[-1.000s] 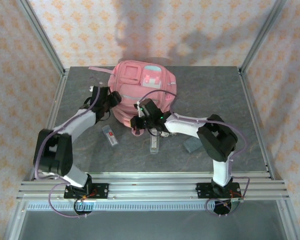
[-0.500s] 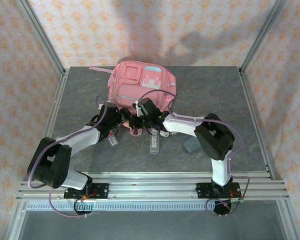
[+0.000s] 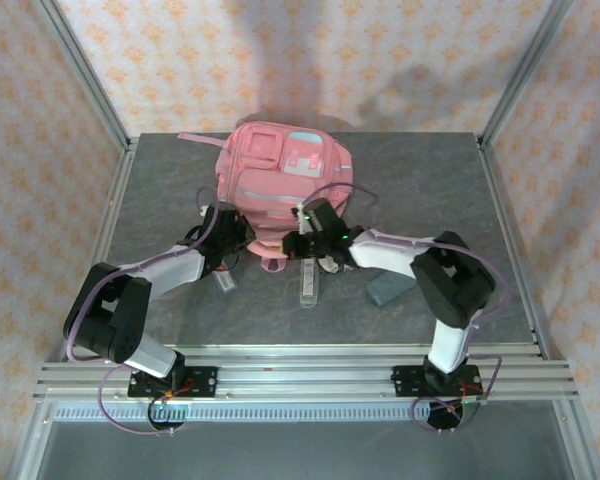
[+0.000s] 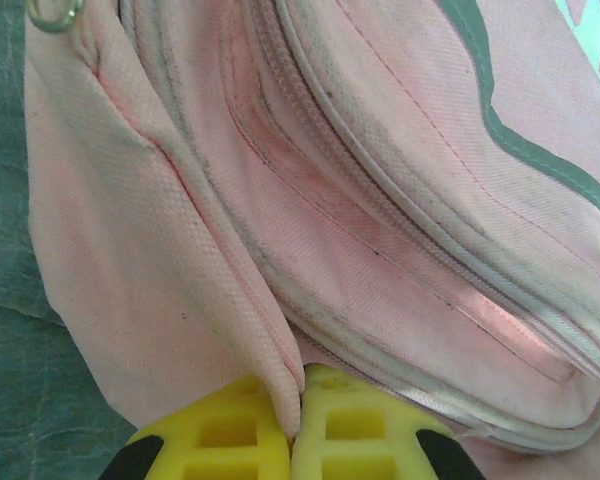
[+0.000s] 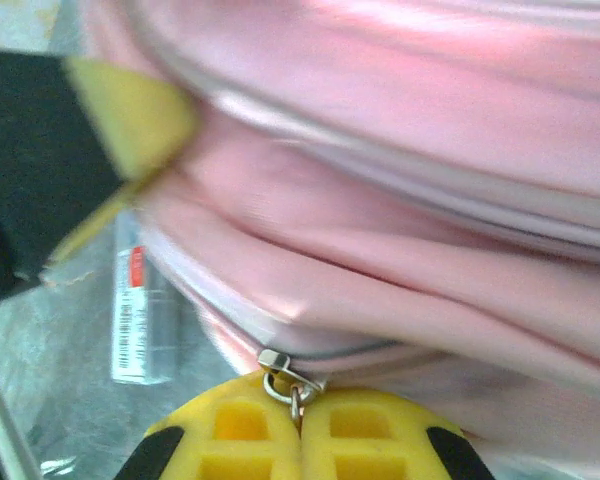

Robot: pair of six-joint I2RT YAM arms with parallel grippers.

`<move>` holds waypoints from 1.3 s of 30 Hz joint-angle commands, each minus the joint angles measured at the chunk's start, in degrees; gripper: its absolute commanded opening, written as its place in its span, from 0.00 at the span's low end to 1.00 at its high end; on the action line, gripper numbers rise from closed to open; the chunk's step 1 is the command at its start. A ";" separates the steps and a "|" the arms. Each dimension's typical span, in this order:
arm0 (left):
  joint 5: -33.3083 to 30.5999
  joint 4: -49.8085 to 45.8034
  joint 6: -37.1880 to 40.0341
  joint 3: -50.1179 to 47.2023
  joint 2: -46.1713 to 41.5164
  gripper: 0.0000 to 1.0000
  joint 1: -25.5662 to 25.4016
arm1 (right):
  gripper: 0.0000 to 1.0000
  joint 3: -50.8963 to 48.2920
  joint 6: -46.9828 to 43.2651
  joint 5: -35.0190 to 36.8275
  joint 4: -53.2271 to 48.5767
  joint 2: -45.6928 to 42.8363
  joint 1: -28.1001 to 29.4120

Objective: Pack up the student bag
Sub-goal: Zip the student bag at the top-center of the table.

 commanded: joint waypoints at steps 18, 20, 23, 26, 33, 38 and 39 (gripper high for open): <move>-5.45 -11.81 9.96 23.01 9.02 0.42 8.18 | 0.00 2.88 4.64 0.91 3.71 0.32 1.23; -3.99 -11.23 9.17 21.12 7.24 0.63 8.21 | 0.00 4.90 5.39 0.33 4.73 2.53 1.92; -1.41 -11.05 7.23 16.37 3.83 0.70 7.55 | 0.00 6.89 6.09 -0.43 5.67 5.15 2.37; -0.42 -10.39 4.97 10.73 0.01 0.72 5.36 | 0.00 7.84 5.88 -0.65 5.33 6.61 2.63; -1.51 -3.28 -1.91 2.60 -3.34 0.73 -2.71 | 0.00 7.36 5.80 -0.49 5.59 6.64 2.73; -4.90 -0.31 -3.41 3.39 -0.75 0.73 -6.75 | 0.00 6.54 6.03 -0.54 6.02 6.30 3.06; -5.14 0.40 -3.61 3.61 -0.11 0.73 -7.22 | 0.00 6.35 6.03 -0.54 6.18 6.20 3.19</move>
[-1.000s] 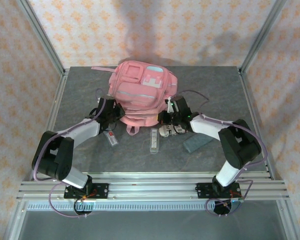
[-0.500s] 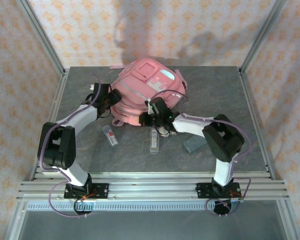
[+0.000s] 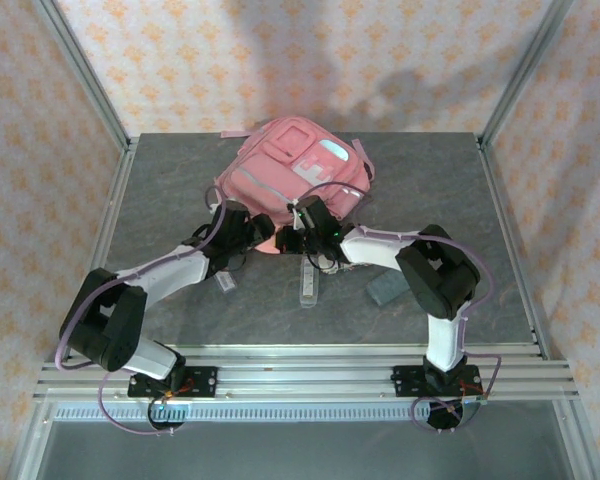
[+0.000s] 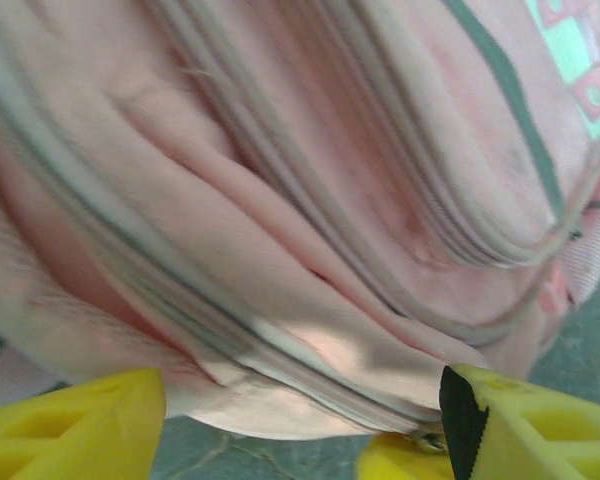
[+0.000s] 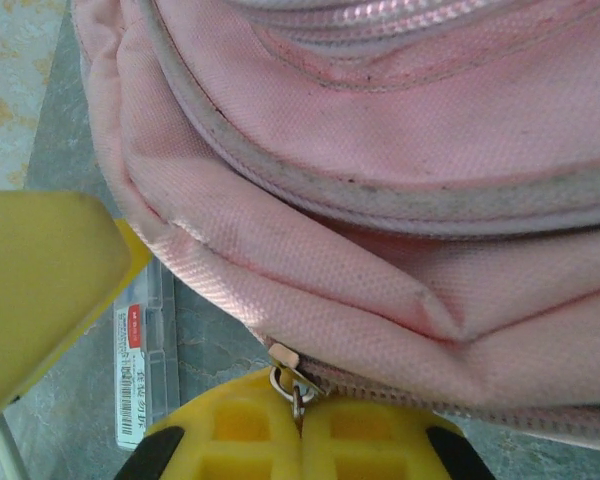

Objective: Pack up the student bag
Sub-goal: Zip the student bag at the top-center of the table.

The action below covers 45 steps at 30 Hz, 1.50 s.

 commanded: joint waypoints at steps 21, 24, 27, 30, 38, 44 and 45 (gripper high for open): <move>-7.07 2.81 -3.41 2.31 9.75 0.00 -1.42 | 0.00 -0.42 -3.55 1.72 -1.35 -2.43 -0.16; -6.73 2.74 -2.81 1.24 8.21 0.00 -0.50 | 0.00 -2.60 -4.53 2.31 -2.20 -3.89 -2.78; -6.28 2.31 -2.05 0.38 6.77 0.00 0.88 | 0.00 -5.15 -5.69 3.15 -3.04 -5.70 -6.57; -5.88 2.12 -1.41 -0.58 5.39 0.00 2.24 | 0.00 -7.21 -6.62 3.63 -3.52 -6.77 -11.13; -5.22 1.33 -0.06 -1.49 3.33 0.00 4.29 | 0.00 -4.47 -6.23 9.15 -5.36 -2.38 -22.58; -4.96 0.80 0.89 -0.17 3.98 0.00 4.39 | 0.00 -3.39 -5.15 8.22 -4.33 -3.27 -23.12; -4.96 0.65 1.18 0.33 4.32 0.00 4.48 | 0.00 -3.58 -5.12 8.36 -4.52 -3.65 -23.11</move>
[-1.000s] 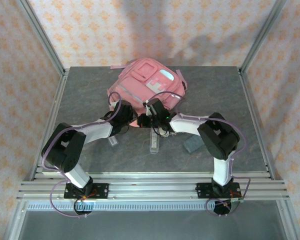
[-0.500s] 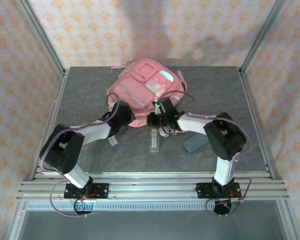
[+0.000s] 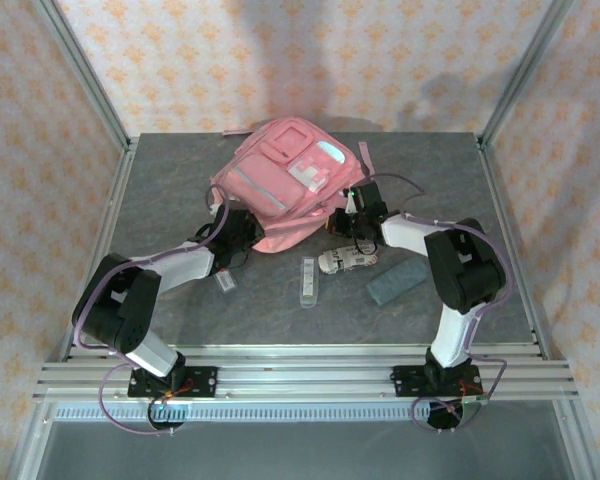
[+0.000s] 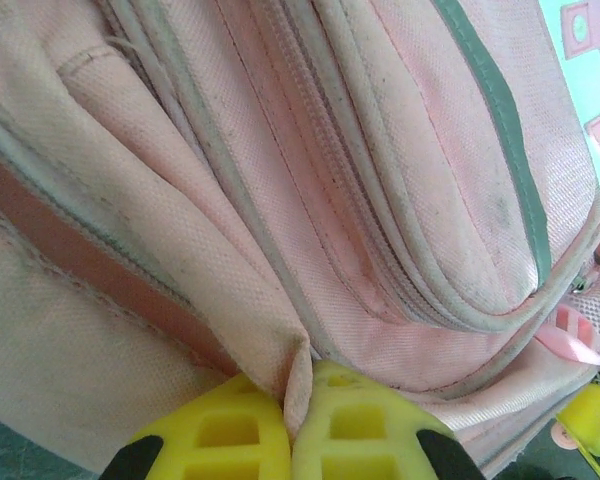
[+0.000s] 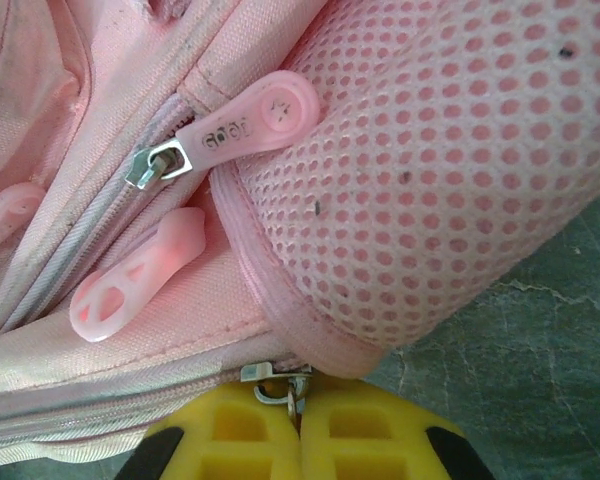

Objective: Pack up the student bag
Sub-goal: Zip the student bag at the top-center of the table.

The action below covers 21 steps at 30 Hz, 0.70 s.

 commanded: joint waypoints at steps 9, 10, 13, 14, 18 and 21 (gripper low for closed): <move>-5.92 -9.62 8.06 13.00 7.09 0.00 3.93 | 0.00 -7.21 4.72 5.86 1.40 -10.05 -3.34; -6.11 -10.19 8.61 15.06 8.37 0.00 4.38 | 0.00 -8.37 5.46 5.48 2.01 -11.08 -2.74; -6.49 -12.03 9.55 20.67 11.60 0.00 6.03 | 0.00 -10.01 7.34 4.86 4.25 -12.29 -0.48; -6.54 -12.25 9.64 22.15 12.34 0.00 6.56 | 0.00 -10.00 7.87 4.48 5.05 -12.10 0.13; -6.30 -13.75 9.86 29.14 15.90 0.00 8.67 | 0.00 -7.04 9.94 4.10 6.97 -9.52 3.73; -6.25 -16.20 10.98 34.62 18.43 0.00 9.31 | 0.00 -3.67 11.04 3.61 7.95 -6.44 7.34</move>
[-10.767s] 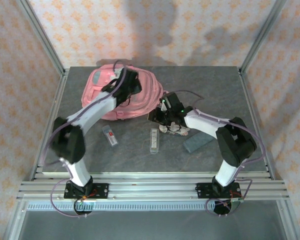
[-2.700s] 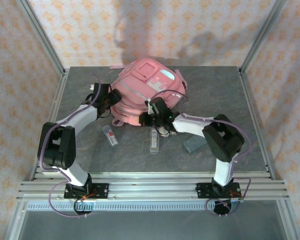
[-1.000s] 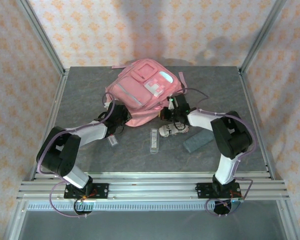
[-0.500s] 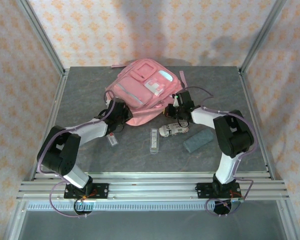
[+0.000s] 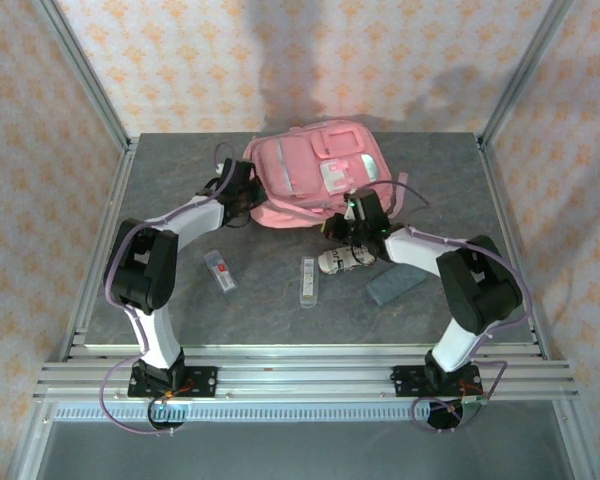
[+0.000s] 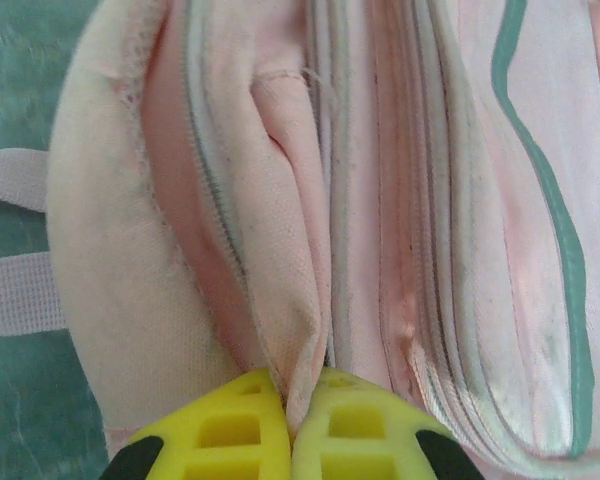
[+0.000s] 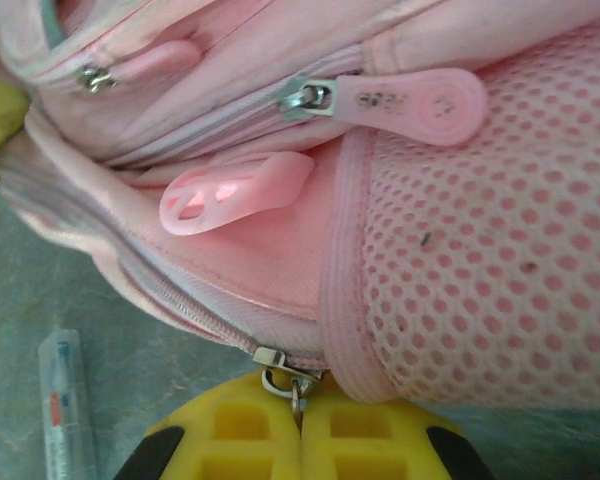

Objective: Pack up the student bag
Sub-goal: Zip the student bag at the top-center of the table.

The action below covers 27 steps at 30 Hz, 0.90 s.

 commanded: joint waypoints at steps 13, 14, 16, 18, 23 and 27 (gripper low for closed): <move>-0.01 3.26 -1.20 -5.34 -7.14 0.62 2.99 | 0.00 12.80 4.40 2.62 3.36 13.47 8.73; 0.96 4.61 -1.84 -7.35 -8.42 0.62 2.72 | 0.00 12.60 4.17 2.78 2.98 13.40 8.73; 2.08 6.79 -2.69 -11.44 -10.61 0.62 1.39 | 0.11 12.05 3.30 2.77 1.59 12.81 8.73; 2.09 7.49 -2.81 -13.77 -11.49 0.62 -0.34 | 0.23 10.89 2.49 3.30 0.30 11.35 8.73; 2.12 8.35 -2.99 -16.94 -11.47 0.62 -3.98 | 0.31 6.48 0.37 4.92 -3.04 3.31 8.60; 1.02 8.99 -2.58 -17.63 -11.47 0.62 -7.08 | 0.31 3.09 0.67 6.75 -4.35 -3.74 6.35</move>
